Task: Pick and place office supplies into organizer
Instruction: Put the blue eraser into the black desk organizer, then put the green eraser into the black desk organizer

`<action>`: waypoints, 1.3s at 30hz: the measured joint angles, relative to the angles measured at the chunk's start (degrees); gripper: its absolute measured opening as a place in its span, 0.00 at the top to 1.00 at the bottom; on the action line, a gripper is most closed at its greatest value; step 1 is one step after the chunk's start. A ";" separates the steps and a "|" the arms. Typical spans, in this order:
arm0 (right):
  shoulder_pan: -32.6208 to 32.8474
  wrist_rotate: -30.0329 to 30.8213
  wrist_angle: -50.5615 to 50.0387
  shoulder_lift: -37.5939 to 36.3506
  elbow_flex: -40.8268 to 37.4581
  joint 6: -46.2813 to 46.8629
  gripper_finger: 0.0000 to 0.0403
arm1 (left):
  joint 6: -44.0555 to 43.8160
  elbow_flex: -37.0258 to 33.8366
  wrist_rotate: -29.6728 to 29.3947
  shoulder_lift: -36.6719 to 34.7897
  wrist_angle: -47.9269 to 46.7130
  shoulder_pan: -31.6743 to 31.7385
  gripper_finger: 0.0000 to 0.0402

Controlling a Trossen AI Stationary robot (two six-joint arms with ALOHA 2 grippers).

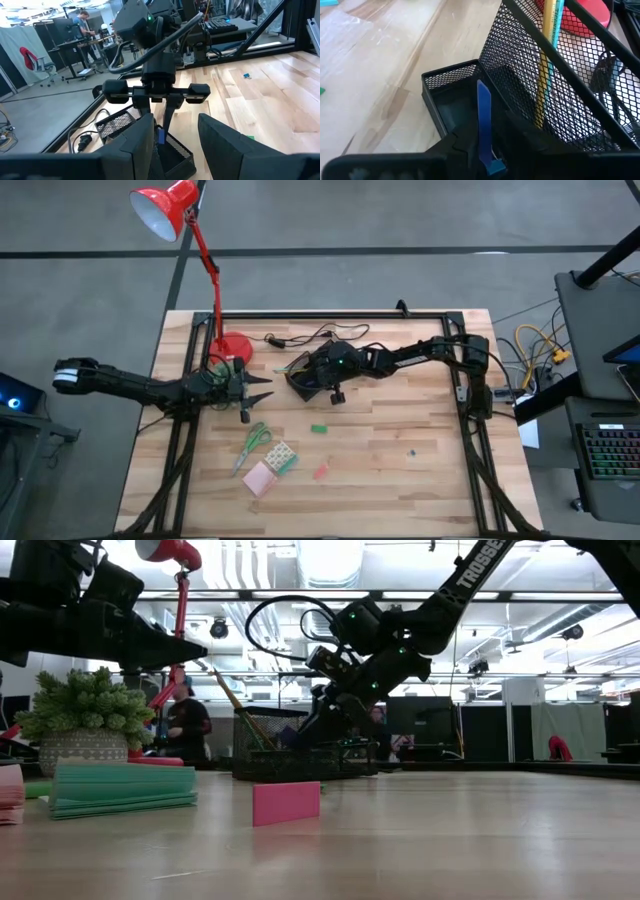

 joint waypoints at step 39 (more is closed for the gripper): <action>0.40 3.27 -10.42 -0.11 7.14 20.28 0.59 | -0.02 0.00 0.00 0.02 -0.01 -0.02 0.65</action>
